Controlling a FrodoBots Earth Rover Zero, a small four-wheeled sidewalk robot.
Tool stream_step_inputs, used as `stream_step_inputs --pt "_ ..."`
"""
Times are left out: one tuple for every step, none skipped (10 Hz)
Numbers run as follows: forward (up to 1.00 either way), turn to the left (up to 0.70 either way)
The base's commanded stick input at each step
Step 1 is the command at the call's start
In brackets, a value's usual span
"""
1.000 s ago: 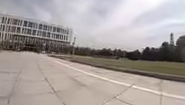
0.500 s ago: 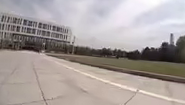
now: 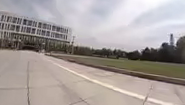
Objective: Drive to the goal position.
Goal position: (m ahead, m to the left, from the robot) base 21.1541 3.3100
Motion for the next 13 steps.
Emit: stream_step_inputs --pt "0.7 0.0" --pt "0.7 0.0" --pt "0.7 0.0" --pt "0.7 0.0" --pt "0.7 0.0" --pt "0.7 0.0" --pt "0.7 0.0" --pt "0.7 0.0" --pt "0.7 0.0" --pt "0.7 0.0" --pt "0.7 0.0" --pt "0.7 0.0" --pt "0.7 0.0"
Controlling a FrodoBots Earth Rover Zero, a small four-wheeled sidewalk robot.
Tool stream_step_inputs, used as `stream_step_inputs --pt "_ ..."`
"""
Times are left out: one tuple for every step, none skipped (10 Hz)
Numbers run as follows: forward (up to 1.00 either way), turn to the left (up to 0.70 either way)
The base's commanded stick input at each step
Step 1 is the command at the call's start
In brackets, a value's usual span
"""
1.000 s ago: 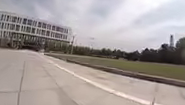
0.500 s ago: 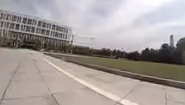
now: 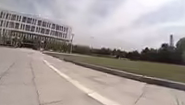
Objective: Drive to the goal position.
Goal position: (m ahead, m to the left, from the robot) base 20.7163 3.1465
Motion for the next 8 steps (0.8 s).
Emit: stream_step_inputs --pt "0.7 0.0" --pt "0.7 0.0" --pt "0.7 0.0" --pt "0.7 0.0" --pt "0.7 0.0" --pt "0.7 0.0" --pt "0.7 0.04" --pt "0.7 0.26"
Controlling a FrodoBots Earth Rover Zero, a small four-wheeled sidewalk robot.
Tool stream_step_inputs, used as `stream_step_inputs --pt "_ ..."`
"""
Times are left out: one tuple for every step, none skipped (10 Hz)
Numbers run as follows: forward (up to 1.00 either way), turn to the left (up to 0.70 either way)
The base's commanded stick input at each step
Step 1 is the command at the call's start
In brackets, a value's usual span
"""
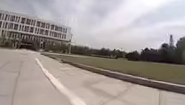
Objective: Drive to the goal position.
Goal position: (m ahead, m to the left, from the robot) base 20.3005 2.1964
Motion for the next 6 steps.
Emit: stream_step_inputs --pt "0.7 0.35" --pt "0.7 0.35" --pt "0.7 0.35" --pt "0.7 0.35" --pt "0.7 0.35" --pt "0.7 0.35"
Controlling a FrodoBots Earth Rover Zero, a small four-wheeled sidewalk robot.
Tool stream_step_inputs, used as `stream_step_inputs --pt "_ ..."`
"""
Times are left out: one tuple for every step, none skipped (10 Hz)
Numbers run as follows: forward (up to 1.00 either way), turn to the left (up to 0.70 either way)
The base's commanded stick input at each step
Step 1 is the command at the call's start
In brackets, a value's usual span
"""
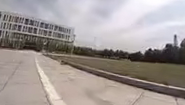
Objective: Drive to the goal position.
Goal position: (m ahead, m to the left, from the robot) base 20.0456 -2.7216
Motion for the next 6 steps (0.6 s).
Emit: stream_step_inputs --pt "0.7 0.35" --pt "0.7 0.35" --pt "0.7 0.35" --pt "0.7 0.35" --pt "0.7 0.35" --pt "0.7 0.35"
